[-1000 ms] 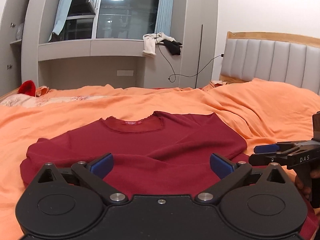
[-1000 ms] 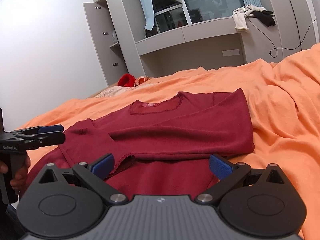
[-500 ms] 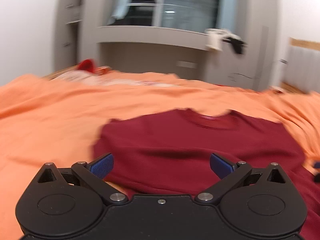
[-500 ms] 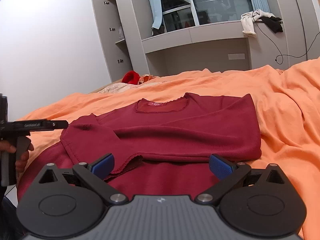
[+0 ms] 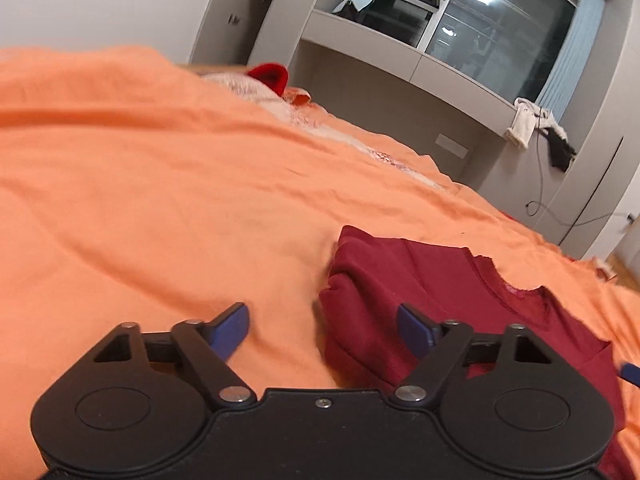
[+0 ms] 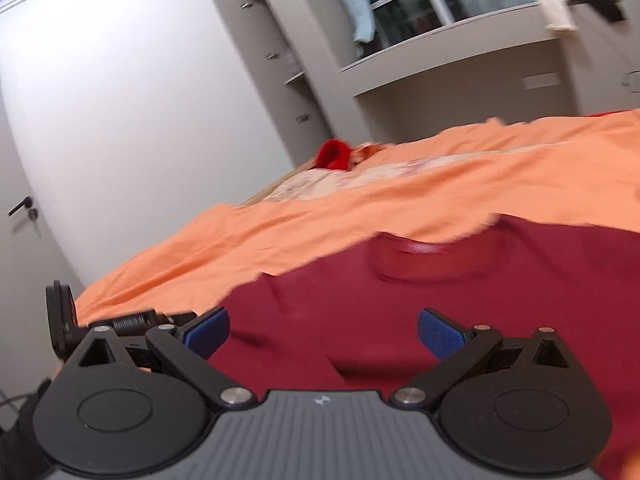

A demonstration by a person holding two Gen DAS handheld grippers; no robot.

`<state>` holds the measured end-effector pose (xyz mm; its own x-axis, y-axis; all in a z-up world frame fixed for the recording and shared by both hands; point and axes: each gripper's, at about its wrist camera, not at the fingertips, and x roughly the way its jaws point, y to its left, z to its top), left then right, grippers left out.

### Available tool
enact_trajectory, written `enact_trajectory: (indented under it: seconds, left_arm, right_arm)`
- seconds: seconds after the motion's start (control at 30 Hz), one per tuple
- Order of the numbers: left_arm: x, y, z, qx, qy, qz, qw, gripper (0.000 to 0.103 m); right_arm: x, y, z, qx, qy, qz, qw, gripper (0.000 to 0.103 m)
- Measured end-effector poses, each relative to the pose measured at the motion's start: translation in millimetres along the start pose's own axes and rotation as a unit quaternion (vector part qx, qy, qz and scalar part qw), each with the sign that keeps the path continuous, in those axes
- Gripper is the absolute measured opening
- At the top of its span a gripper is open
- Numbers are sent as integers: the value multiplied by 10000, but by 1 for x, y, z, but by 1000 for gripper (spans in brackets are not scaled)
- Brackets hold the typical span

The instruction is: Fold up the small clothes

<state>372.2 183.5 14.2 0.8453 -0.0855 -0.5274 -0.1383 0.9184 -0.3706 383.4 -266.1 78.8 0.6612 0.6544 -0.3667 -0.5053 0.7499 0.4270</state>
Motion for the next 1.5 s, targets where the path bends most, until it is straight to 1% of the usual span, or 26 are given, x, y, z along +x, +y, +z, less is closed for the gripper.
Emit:
enact_trajectory:
  seconds: [0.07, 0.2, 0.3, 0.37, 0.43, 0.53, 0.6, 0.63, 0.67, 0.7, 0.73, 0.77, 0.8, 0.93, 1.03, 1.07, 1.1, 1.13, 1.17, 1.2, 1.23, 1.3, 1.33, 1.37, 1.43, 1.5]
  left_arm:
    - [0, 3, 2, -19, 7, -95, 10000, 73]
    - [4, 4, 4, -95, 121, -239, 9996, 49]
    - [7, 9, 4, -242, 197, -251, 9992, 46]
    - [8, 9, 4, -280, 243, -278, 9989, 40]
    - [9, 11, 4, -304, 297, -331, 9985, 35]
    - [12, 14, 6, -411, 394, -392, 9976, 31]
    - [15, 16, 7, -472, 472, -425, 9969, 28]
    - [16, 17, 6, -484, 500, -453, 9965, 21]
    - [17, 17, 6, -493, 529, -484, 9962, 16]
    - [19, 17, 5, -506, 550, -507, 9959, 8]
    - [19, 17, 5, -541, 531, -463, 9961, 7]
    - [19, 18, 4, -573, 497, -397, 9963, 6]
    - [18, 17, 4, -611, 462, -324, 9965, 6]
    - [9, 17, 6, -776, 278, -120, 9965, 4]
    - [6, 18, 8, -800, 249, -80, 9964, 4]
    - [6, 19, 7, -810, 288, -70, 9963, 4]
    - [8, 18, 6, -811, 332, -56, 9961, 4]
    - [9, 16, 5, -782, 359, -34, 9963, 4]
    - [9, 14, 4, -737, 369, -12, 9966, 4]
    - [9, 13, 4, -707, 363, 0, 9968, 4]
    - [9, 12, 5, -688, 359, 4, 9970, 4]
    - [9, 12, 5, -678, 358, 3, 9971, 4]
    - [9, 11, 5, -689, 359, -1, 9970, 4]
    - [9, 11, 5, -700, 356, -5, 9969, 4]
    - [7, 13, 5, -747, 316, -12, 9967, 4]
    - [6, 15, 6, -786, 272, 26, 9965, 4]
  right_arm:
    - [32, 11, 12, -17, 143, 197, 9997, 97]
    - [96, 34, 31, -16, 407, 407, 9983, 88]
    - [140, 52, 37, -140, 636, 403, 9971, 83]
    - [166, 64, 38, -275, 769, 359, 9960, 74]
    - [188, 73, 37, -366, 924, 353, 9944, 70]
    - [214, 83, 31, -438, 1107, 330, 9923, 65]
    - [227, 88, 28, -483, 1168, 308, 9915, 58]
    - [232, 91, 26, -514, 1208, 298, 9909, 49]
    - [235, 92, 24, -547, 1232, 254, 9905, 32]
    - [238, 94, 22, -610, 1235, 153, 9904, 21]
    - [239, 97, 22, -675, 1194, 51, 9905, 7]
    - [239, 99, 23, -738, 1102, -18, 9912, 2]
    - [237, 100, 23, -789, 987, -28, 9920, 0]
    - [231, 103, 27, -896, 602, -182, 9940, 0]
    - [232, 98, 29, -702, 702, -91, 9950, 1]
    - [234, 95, 29, -541, 769, -42, 9956, 5]
    - [237, 92, 29, -387, 862, 11, 9955, 7]
    - [241, 90, 28, -323, 955, 39, 9949, 19]
    - [245, 89, 27, -321, 1018, 27, 9943, 36]
    - [248, 90, 25, -358, 1057, 2, 9938, 42]
    - [250, 91, 23, -391, 1092, -7, 9932, 44]
    - [257, 91, 21, -347, 1193, 72, 9922, 44]
    - [258, 93, 20, -343, 1198, 66, 9922, 27]
    - [259, 95, 20, -422, 1162, 44, 9923, 4]
    - [256, 102, 19, -671, 944, -80, 9932, 3]
    - [251, 106, 20, -835, 654, -328, 9938, 3]
